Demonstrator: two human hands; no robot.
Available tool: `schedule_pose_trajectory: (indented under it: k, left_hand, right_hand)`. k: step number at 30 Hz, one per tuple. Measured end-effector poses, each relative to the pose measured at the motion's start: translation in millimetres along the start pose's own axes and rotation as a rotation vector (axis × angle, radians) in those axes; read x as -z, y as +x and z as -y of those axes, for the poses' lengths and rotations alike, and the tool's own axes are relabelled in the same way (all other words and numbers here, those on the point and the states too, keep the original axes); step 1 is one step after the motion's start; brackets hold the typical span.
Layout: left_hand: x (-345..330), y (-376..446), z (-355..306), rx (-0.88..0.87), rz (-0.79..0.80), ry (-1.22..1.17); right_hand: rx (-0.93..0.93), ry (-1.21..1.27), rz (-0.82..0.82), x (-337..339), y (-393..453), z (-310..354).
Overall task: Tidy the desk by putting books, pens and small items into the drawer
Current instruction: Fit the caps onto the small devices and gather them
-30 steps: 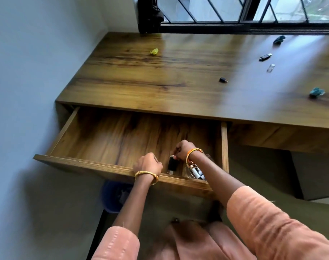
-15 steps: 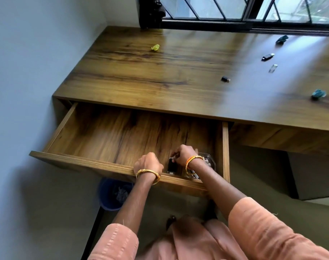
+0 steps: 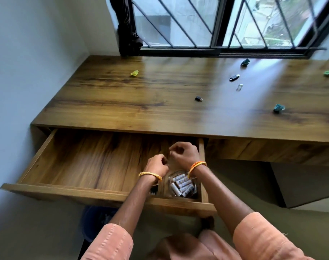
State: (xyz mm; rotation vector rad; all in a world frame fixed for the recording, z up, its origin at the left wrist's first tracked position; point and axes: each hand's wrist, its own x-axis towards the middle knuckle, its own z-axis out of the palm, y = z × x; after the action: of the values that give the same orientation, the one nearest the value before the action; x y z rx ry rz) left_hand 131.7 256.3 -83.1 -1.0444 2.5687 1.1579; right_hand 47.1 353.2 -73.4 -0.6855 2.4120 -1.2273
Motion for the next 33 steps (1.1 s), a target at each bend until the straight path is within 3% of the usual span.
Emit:
schedule_pose_trajectory:
  k: [7, 16, 21, 26, 33]
  left_hand:
    - [-18.9, 33.3, -111.0, -0.276, -0.124, -0.131]
    - [-84.0, 125.4, -254.1, -0.329, -0.174, -0.061]
    - [-88.2, 215.7, -318.2, -0.233, -0.228, 0.015]
    - [-86.0, 295.9, -355.4, -0.194, -0.236, 0.044]
    - [-92.3, 354.5, -374.4, -0.182, -0.234, 0.073]
  right_hand:
    - [0.045, 0.103, -0.159, 101.9, 38.0, -2.8]
    - [-0.159, 0.027, -0.344, 251.0, 146.4, -90.9]
    - [-0.281, 0.048, -0.258, 307.7, 254.1, -133.1]
    - [-0.277, 0.102, -0.158, 315.6, 347.4, -145.4]
    - [-0.214, 0.046, -0.114, 304.0, 391.6, -146.4]
